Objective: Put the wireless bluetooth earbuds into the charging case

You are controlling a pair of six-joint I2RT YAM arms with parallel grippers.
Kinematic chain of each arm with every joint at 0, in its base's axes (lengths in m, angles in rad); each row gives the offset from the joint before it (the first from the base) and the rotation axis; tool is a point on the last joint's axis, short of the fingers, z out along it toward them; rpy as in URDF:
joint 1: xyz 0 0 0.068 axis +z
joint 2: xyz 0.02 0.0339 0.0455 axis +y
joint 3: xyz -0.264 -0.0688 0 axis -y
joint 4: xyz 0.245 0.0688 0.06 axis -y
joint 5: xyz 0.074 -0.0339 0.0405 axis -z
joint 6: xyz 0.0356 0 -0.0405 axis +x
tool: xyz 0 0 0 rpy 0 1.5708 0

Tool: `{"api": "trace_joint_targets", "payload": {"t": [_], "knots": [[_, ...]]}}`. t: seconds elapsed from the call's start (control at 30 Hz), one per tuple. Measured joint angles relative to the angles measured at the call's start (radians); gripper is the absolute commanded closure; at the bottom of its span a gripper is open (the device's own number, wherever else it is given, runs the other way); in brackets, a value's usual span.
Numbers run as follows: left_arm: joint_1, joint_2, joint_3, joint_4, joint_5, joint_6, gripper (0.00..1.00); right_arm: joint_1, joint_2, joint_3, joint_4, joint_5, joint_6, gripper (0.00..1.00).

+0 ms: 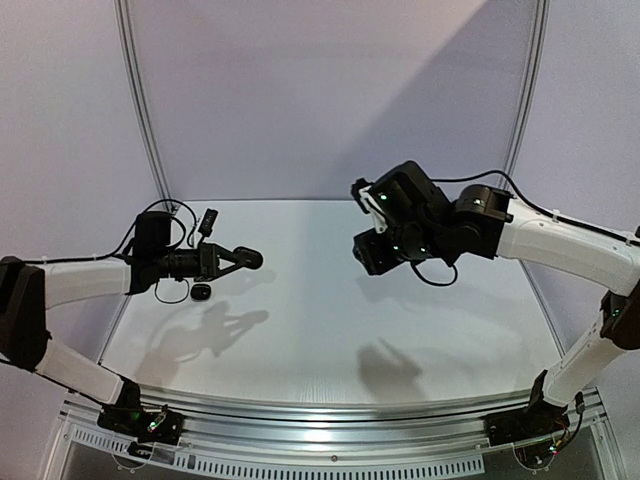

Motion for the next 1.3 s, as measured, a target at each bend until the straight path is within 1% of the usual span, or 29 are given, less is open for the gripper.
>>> {"api": "trace_joint_targets", "payload": {"t": [0.03,0.07,0.13,0.2,0.23,0.27,0.4,0.47,0.6,0.73,0.77,0.83,0.87,1.13,1.3], "knots": [[0.023,0.034,0.037,-0.058,0.005,0.002,1.0,-0.023,-0.035,-0.065,0.023,0.005,0.035,0.4],[0.04,0.069,0.086,-0.13,0.012,0.005,1.0,-0.047,-0.071,-0.13,0.05,0.008,0.073,0.31],[0.061,0.121,0.163,-0.227,0.023,0.011,1.0,-0.089,-0.14,-0.25,0.095,0.01,0.136,0.2],[0.082,0.177,0.238,-0.3,0.035,0.005,1.0,-0.117,-0.194,-0.337,0.124,0.015,0.191,0.11],[0.096,0.21,0.273,-0.328,0.043,0.001,1.0,-0.126,-0.216,-0.372,0.136,0.02,0.213,0.05],[0.104,0.252,0.313,-0.357,0.05,-0.002,1.0,-0.13,-0.233,-0.396,0.143,0.025,0.234,0.02],[0.15,0.446,0.471,-0.462,0.051,0.0,1.0,-0.13,-0.253,-0.42,0.164,0.035,0.287,0.01],[0.157,0.529,0.516,-0.491,0.05,-0.002,1.0,-0.13,-0.253,-0.42,0.167,0.039,0.307,0.01],[0.159,0.62,0.523,-0.519,0.032,-0.011,1.0,-0.135,-0.252,-0.42,0.166,0.054,0.332,0.01],[0.159,0.638,0.505,-0.497,0.029,-0.04,1.0,-0.136,-0.249,-0.42,0.166,0.056,0.348,0.01],[0.159,0.643,0.505,-0.492,0.027,-0.046,0.96,-0.136,-0.247,-0.42,0.166,0.056,0.353,0.01],[0.159,0.651,0.504,-0.486,0.021,-0.058,0.81,-0.136,-0.241,-0.419,0.166,0.056,0.362,0.01],[0.159,0.653,0.5,-0.481,0.017,-0.065,0.75,-0.136,-0.238,-0.419,0.166,0.056,0.366,0.01],[0.159,0.657,0.452,-0.467,-0.011,-0.094,0.59,-0.136,-0.221,-0.401,0.156,0.056,0.374,0.01],[0.159,0.658,0.443,-0.468,-0.014,-0.107,0.39,-0.15,-0.201,-0.359,0.135,0.053,0.37,0.01]]}}
